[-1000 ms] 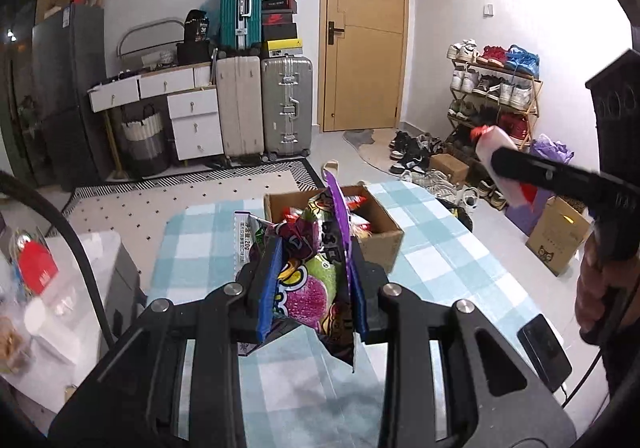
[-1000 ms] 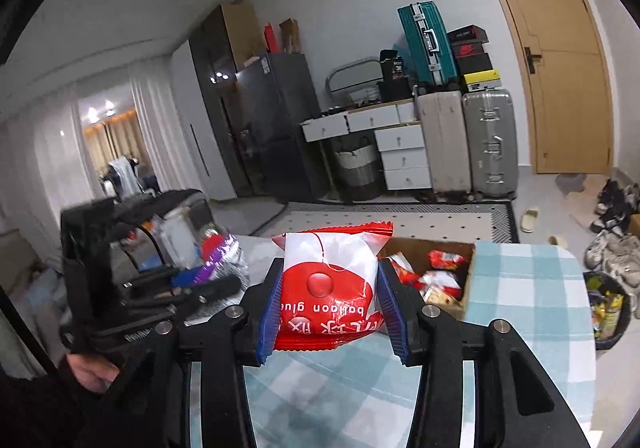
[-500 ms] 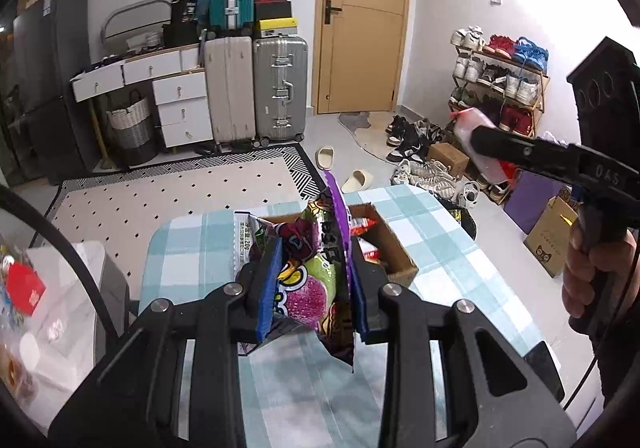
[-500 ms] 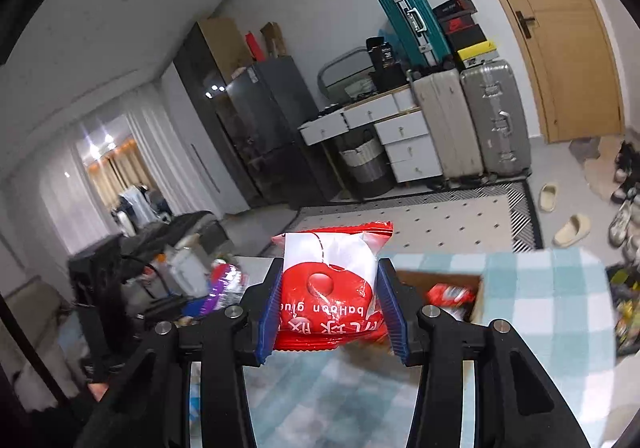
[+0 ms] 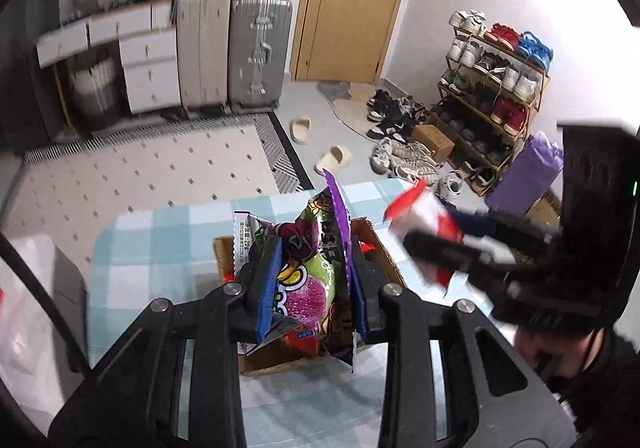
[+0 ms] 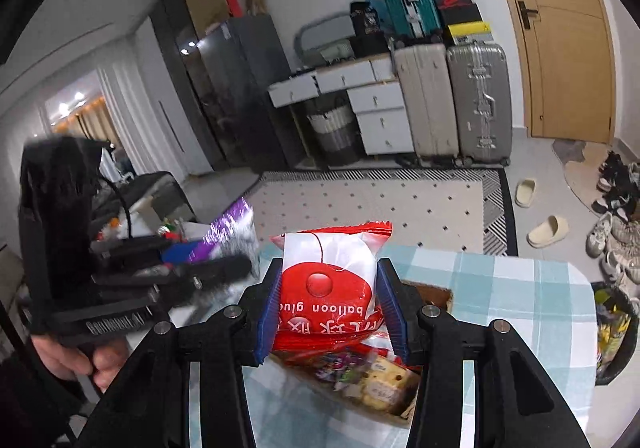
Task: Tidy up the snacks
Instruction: 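Carry the candy bag with the left gripper while the right gripper carries the glue packet to the box, then open both grippers over the box, dropping the candy bag and glue packet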
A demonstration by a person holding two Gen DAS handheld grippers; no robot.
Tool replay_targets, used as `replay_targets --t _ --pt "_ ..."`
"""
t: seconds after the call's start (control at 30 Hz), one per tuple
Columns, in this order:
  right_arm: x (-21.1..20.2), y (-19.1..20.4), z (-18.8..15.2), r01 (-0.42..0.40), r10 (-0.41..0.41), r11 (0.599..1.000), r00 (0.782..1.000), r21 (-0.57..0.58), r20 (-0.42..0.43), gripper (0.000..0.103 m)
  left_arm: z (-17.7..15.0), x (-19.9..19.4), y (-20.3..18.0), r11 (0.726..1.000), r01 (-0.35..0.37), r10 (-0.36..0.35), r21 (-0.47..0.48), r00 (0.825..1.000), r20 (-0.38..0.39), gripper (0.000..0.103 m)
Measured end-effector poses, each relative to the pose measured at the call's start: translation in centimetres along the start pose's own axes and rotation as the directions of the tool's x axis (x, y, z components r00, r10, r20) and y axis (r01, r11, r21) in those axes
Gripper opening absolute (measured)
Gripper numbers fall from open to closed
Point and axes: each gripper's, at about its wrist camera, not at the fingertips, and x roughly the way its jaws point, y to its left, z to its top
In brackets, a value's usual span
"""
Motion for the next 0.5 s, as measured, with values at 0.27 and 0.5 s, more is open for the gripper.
replay_targets --t 0.27,0.5 --pt "4.7 -1.9 -2.3 0.023 -0.023 1.0 0.998 0.003 -0.059 0.045 0.3 8.6 1.7 1.0 0.024 -0.023 0.013 0.997 -0.071 0.028" --pt "7.0 -3.4 -3.5 0.052 -0.052 0.999 0.994 -0.001 -0.097 0.045 -0.2 13.6 2.5 0.998 0.061 -0.062 -0.011 0.993 -0.099 0.028"
